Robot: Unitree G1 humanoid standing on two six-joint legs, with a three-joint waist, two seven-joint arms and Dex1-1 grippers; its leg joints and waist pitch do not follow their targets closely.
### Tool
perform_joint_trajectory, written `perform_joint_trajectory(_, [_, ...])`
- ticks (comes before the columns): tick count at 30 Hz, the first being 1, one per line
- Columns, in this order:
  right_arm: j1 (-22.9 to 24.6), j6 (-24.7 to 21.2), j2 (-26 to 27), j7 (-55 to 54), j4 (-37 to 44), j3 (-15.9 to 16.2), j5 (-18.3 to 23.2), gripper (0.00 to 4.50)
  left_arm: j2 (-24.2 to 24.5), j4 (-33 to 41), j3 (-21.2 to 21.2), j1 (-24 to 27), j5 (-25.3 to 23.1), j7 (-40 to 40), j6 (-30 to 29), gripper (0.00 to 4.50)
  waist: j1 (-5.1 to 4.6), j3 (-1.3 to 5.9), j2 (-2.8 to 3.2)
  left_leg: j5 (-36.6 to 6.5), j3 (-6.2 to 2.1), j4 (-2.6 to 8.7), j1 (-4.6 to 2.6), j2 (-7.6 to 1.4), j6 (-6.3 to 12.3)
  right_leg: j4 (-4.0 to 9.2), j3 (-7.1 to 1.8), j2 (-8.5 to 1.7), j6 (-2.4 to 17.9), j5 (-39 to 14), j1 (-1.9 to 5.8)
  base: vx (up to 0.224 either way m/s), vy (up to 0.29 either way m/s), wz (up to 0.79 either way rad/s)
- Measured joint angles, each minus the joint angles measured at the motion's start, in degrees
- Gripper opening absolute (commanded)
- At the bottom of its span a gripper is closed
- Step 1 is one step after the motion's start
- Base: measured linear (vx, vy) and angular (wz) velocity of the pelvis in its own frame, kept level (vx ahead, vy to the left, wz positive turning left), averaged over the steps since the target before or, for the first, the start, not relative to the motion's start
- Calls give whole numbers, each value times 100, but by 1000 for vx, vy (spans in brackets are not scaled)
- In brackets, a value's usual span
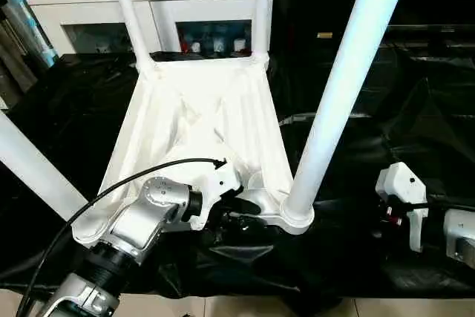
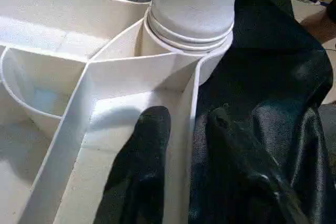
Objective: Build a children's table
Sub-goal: Rotate leg to tighten
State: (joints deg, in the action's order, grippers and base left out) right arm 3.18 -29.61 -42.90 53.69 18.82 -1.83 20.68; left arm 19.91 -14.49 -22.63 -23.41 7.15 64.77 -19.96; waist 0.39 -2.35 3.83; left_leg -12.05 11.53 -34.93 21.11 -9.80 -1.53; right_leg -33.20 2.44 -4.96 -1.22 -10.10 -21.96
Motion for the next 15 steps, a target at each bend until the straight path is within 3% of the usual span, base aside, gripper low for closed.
perform_joint_trajectory(10, [-144,0,168,-12,-229,33,17,450,67,-139,-33,-84,-62,120,35,44,-25,5,5,0,0,0,-8,0,0,-2,1,0,6,4,3,0,0,0])
perform_joint_trajectory(15, [-538,223,526,-87,-588,607,-215,450,73,-147,-17,-74,-60,32,19,10,-33,14,16,0,0,0,-10,-1,-1,-8,3,0,12,8,0,0,0,0])
